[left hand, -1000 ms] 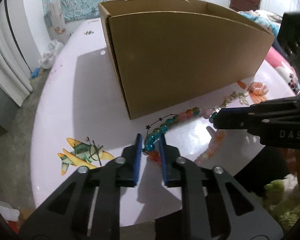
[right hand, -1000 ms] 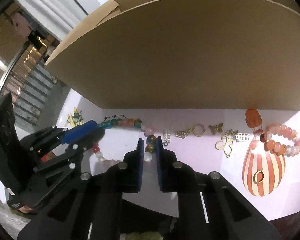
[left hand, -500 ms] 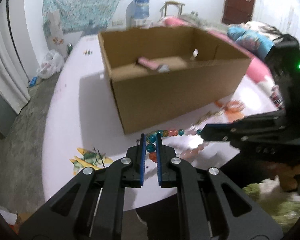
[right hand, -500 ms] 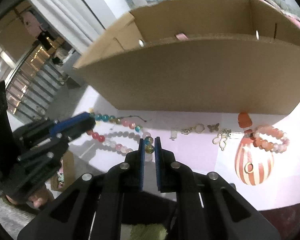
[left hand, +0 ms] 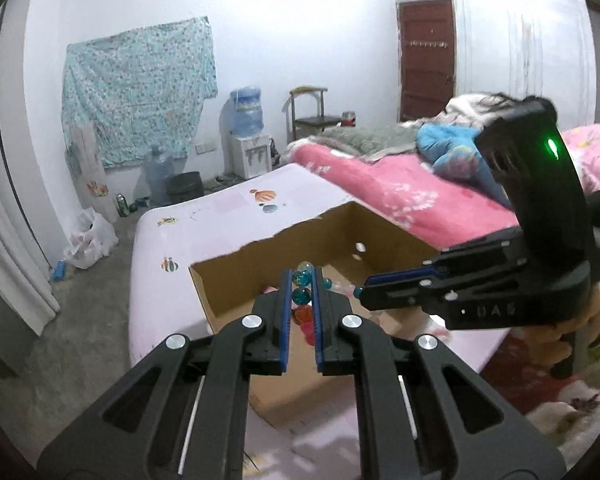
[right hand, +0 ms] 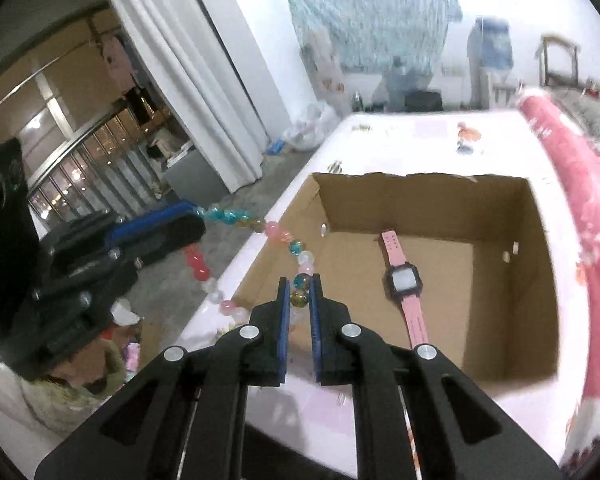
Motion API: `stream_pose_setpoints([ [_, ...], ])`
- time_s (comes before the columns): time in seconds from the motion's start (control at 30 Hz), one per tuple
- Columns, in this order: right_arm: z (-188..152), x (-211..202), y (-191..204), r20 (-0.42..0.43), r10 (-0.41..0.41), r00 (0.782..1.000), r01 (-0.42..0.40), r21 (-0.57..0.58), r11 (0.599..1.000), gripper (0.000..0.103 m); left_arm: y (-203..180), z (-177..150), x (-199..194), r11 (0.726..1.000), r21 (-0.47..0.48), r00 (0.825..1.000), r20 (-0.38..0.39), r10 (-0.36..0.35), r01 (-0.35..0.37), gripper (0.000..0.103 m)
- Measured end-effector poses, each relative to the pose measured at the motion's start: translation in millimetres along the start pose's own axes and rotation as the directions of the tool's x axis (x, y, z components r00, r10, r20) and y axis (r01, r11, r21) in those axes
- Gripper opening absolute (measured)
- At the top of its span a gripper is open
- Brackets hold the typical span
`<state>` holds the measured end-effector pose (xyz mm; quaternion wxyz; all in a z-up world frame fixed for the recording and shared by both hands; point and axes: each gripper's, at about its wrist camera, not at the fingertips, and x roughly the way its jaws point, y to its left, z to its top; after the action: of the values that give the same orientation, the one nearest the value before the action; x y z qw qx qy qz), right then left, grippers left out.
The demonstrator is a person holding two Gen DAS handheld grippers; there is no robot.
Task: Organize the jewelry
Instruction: 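Lift the multicolour bracelet into the box and open the right tool, then withdraw the right tool from the box back over the table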
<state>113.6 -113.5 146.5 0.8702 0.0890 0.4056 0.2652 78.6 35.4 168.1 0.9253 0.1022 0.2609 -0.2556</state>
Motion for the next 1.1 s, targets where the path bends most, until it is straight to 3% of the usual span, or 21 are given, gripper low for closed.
stream_pose_setpoints([
  [0.1,27.6,41.2,-32.5,-0.126,0.062,0.990,-0.050,0.096,0.994,0.010,15.4,8.7,55.5,1.000,0.003,0.994,-0.105,0.027,-0.027,0.008],
  [0.27,46.7,122.2,-58.2,-0.338,0.103,0.935,-0.032,0.210,0.977,0.010,37.8,1.3,118.0,0.998,0.022,0.966,-0.252,0.061,-0.058,0.009],
  [0.4,49.7,156.4,-66.6,-0.417,0.056,0.907,0.040,0.219,0.975,0.010,42.0,-4.3,146.4,0.995,0.056,0.938,-0.332,0.097,-0.083,0.009],
  [0.47,48.1,170.1,-74.9,-0.458,0.080,0.886,0.048,0.262,0.964,0.011,46.3,-9.3,152.4,0.996,0.042,0.925,-0.369,0.090,-0.080,0.009],
  [0.57,42.4,179.2,-85.6,-0.476,0.123,0.871,0.046,0.328,0.944,0.011,49.7,-11.6,152.2,0.996,0.028,0.923,-0.374,0.090,-0.086,0.010],
  [0.7,40.9,172.2,-85.2,-0.462,0.128,0.878,0.038,0.333,0.942,0.011,51.2,-8.5,144.1,0.996,0.012,0.932,-0.353,0.087,-0.088,0.016],
  [0.8,44.0,155.3,-82.4,-0.423,0.105,0.900,0.033,0.308,0.951,0.025,56.0,-4.1,127.5,0.995,-0.013,0.947,-0.308,0.090,-0.099,0.022],
  [0.87,47.9,132.1,-75.9,-0.366,0.102,0.925,0.006,0.282,0.960,0.035,59.4,0.4,111.8,0.994,-0.046,0.963,-0.258,0.083,-0.098,0.028],
  [0.97,49.4,94.5,-67.9,-0.278,0.097,0.956,-0.030,0.234,0.972,0.039,60.5,4.0,70.8,0.991,-0.099,0.986,-0.152,0.074,-0.090,0.040],
  [1.1,34.0,22.2,-57.5,-0.120,0.106,0.987,-0.085,0.170,0.982,0.052,53.3,-7.8,17.8,0.988,-0.119,0.995,-0.051,0.088,-0.093,0.053],
])
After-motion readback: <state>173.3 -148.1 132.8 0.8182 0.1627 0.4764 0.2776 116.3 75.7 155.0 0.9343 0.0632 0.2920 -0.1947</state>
